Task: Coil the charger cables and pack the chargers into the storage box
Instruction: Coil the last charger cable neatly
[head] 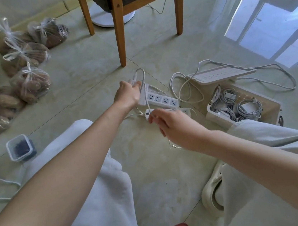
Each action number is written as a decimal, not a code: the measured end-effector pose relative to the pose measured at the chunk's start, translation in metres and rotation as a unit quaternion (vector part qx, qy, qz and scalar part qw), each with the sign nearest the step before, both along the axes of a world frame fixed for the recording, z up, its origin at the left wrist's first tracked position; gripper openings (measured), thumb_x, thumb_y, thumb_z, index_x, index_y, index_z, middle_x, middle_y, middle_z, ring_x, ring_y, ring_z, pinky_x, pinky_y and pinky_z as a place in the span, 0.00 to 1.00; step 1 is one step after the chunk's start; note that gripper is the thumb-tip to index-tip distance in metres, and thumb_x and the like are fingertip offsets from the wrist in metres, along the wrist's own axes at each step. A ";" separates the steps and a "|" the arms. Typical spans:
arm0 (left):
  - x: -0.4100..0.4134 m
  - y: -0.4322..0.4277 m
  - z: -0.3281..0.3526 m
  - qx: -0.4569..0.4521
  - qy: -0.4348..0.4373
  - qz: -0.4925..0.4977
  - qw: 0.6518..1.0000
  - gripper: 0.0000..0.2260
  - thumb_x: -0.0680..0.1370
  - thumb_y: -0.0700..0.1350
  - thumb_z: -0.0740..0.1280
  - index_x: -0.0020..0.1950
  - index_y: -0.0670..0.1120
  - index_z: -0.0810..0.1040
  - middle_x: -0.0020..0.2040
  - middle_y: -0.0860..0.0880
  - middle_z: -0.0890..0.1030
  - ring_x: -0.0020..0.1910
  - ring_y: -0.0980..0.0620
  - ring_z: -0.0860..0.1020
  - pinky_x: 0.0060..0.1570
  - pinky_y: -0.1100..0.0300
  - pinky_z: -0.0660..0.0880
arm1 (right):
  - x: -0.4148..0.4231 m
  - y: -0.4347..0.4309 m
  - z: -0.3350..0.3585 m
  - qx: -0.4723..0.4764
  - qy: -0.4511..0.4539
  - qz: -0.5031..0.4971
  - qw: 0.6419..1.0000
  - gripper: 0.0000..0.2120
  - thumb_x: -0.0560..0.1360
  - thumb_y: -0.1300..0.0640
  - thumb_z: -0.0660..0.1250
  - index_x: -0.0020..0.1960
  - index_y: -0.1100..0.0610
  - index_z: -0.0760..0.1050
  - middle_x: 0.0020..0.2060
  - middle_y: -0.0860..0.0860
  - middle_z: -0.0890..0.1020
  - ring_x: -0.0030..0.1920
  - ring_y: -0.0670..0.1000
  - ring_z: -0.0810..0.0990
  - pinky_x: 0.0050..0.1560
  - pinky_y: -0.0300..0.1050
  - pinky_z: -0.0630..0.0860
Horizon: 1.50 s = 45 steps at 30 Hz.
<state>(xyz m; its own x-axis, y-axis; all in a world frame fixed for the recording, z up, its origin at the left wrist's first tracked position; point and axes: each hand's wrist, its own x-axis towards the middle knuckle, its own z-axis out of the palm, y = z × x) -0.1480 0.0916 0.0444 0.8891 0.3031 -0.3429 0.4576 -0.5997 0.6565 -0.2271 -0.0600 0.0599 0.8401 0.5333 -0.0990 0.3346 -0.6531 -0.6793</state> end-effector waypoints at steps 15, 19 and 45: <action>-0.014 -0.018 0.016 -0.401 0.126 -0.011 0.907 0.16 0.80 0.50 0.53 0.48 0.42 0.77 0.42 0.41 0.81 0.44 0.44 0.77 0.35 0.57 0.69 | 0.022 -0.016 -0.021 -0.227 -0.026 0.104 0.968 0.14 0.81 0.51 0.51 0.51 0.52 0.75 0.43 0.48 0.76 0.48 0.54 0.76 0.43 0.44 0.67; -0.014 -0.016 0.017 -0.408 0.105 -0.056 0.905 0.17 0.82 0.52 0.53 0.55 0.44 0.77 0.48 0.40 0.79 0.48 0.44 0.73 0.36 0.56 0.67 | 0.037 -0.028 -0.019 -0.256 -0.029 0.074 0.963 0.12 0.81 0.53 0.51 0.43 0.51 0.70 0.39 0.48 0.75 0.39 0.53 0.71 0.38 0.44 0.64; -0.026 -0.004 0.020 -0.026 0.173 -0.283 0.943 0.09 0.75 0.53 0.68 0.44 0.47 0.78 0.35 0.51 0.72 0.32 0.53 0.70 0.29 0.62 0.64 | 0.047 -0.032 -0.009 -0.324 -0.056 0.016 0.944 0.13 0.80 0.52 0.54 0.49 0.52 0.77 0.47 0.53 0.80 0.47 0.56 0.77 0.39 0.43 0.63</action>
<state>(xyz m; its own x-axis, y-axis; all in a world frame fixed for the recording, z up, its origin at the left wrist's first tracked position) -0.1737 0.0872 0.0642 0.7354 -0.2116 -0.6437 0.2664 -0.7832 0.5618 -0.1802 -0.0918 0.0505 0.8487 0.4170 -0.3252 0.4075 -0.9077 -0.1005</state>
